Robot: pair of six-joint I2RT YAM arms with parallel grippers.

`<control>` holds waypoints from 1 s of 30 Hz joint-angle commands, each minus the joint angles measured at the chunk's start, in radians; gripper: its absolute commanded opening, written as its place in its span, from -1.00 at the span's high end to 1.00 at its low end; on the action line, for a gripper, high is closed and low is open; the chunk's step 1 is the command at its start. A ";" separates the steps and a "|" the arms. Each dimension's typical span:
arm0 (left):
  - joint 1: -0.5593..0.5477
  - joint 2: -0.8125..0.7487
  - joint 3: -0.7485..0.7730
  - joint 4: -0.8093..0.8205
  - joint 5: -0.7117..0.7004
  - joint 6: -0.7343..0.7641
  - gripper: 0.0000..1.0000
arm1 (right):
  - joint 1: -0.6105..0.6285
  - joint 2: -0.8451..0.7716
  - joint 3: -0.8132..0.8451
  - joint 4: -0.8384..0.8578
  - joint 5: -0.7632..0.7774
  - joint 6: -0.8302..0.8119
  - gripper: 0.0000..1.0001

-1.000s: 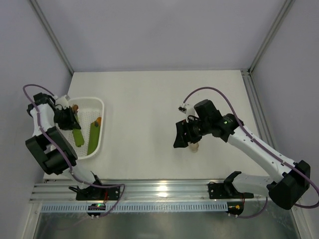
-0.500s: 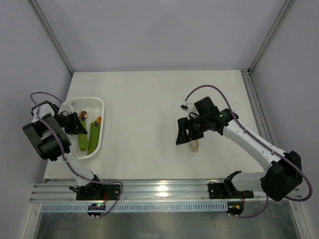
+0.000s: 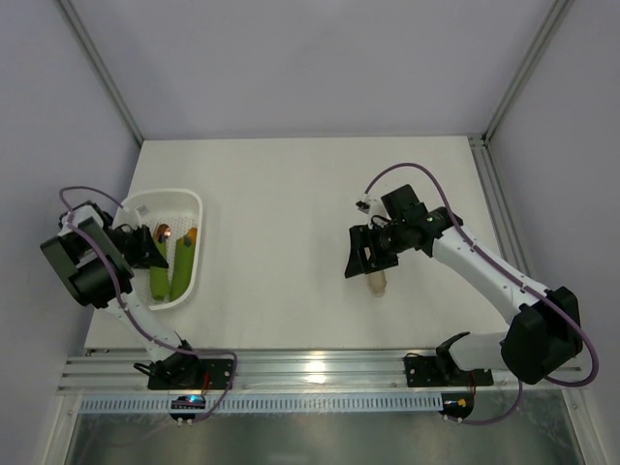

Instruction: Place the utensils on the paper napkin and roll it up

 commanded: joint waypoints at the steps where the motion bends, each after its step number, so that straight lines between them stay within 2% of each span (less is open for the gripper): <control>1: 0.005 0.028 0.046 -0.034 0.023 0.030 1.00 | -0.007 0.009 0.034 0.011 -0.029 0.000 -0.38; 15: 0.005 0.100 0.074 -0.050 0.043 0.061 1.00 | -0.009 0.036 0.028 0.021 -0.051 0.006 -0.38; 30: -0.023 0.153 0.110 -0.020 -0.090 0.045 0.99 | -0.019 0.066 0.054 0.010 -0.045 -0.006 -0.37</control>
